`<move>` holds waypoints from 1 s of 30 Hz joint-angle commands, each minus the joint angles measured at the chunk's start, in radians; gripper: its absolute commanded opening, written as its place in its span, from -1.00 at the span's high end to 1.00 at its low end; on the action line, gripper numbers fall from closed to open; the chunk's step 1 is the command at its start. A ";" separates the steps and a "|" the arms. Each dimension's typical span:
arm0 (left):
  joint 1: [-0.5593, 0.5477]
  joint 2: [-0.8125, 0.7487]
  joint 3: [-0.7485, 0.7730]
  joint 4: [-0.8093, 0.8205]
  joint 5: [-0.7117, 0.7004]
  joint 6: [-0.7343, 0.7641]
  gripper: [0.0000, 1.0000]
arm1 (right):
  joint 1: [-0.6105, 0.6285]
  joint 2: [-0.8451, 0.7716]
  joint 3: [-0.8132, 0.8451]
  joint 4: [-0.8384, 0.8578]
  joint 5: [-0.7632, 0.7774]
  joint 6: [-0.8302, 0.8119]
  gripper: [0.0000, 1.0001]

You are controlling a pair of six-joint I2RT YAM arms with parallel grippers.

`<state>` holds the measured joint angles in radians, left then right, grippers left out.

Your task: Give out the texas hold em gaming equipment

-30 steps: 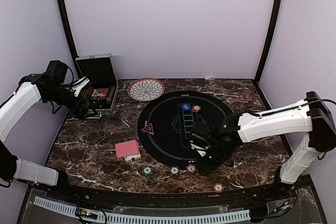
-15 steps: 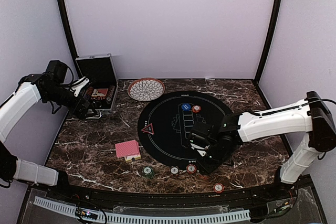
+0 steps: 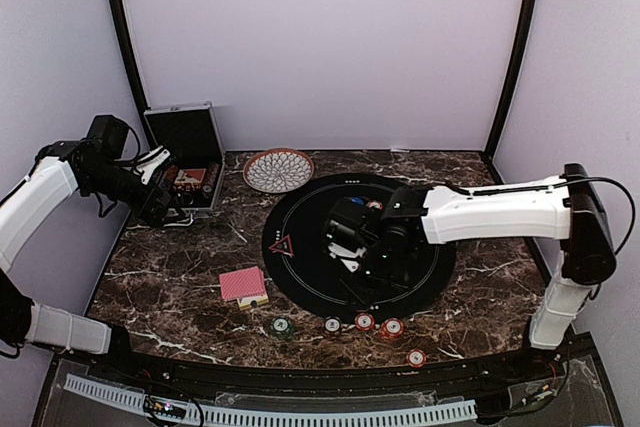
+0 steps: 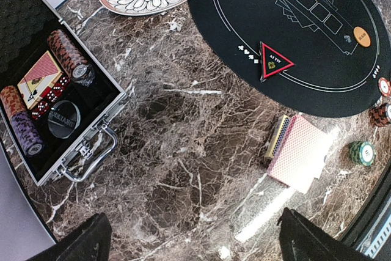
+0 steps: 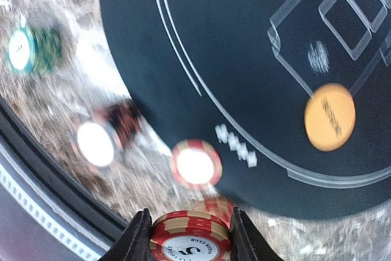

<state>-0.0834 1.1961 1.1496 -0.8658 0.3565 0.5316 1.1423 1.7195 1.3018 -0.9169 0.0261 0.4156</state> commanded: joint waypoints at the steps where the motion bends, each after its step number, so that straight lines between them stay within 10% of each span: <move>1: -0.004 -0.012 0.004 -0.023 0.011 0.009 -0.98 | -0.020 0.156 0.175 0.020 0.011 -0.069 0.61; 12: -0.007 -0.007 0.009 -0.023 0.016 0.009 -0.98 | -0.058 0.601 0.751 -0.004 -0.006 -0.136 0.60; 22: -0.007 -0.008 0.002 -0.013 0.031 0.002 -0.98 | -0.081 0.747 0.879 0.019 -0.005 -0.117 0.56; 30: -0.007 -0.009 0.006 -0.013 0.035 -0.002 -0.98 | -0.084 0.755 0.845 0.031 0.006 -0.125 -0.06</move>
<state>-0.0837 1.1965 1.1496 -0.8650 0.3676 0.5308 1.0683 2.4577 2.1468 -0.9066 0.0189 0.2905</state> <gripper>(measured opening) 0.988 0.467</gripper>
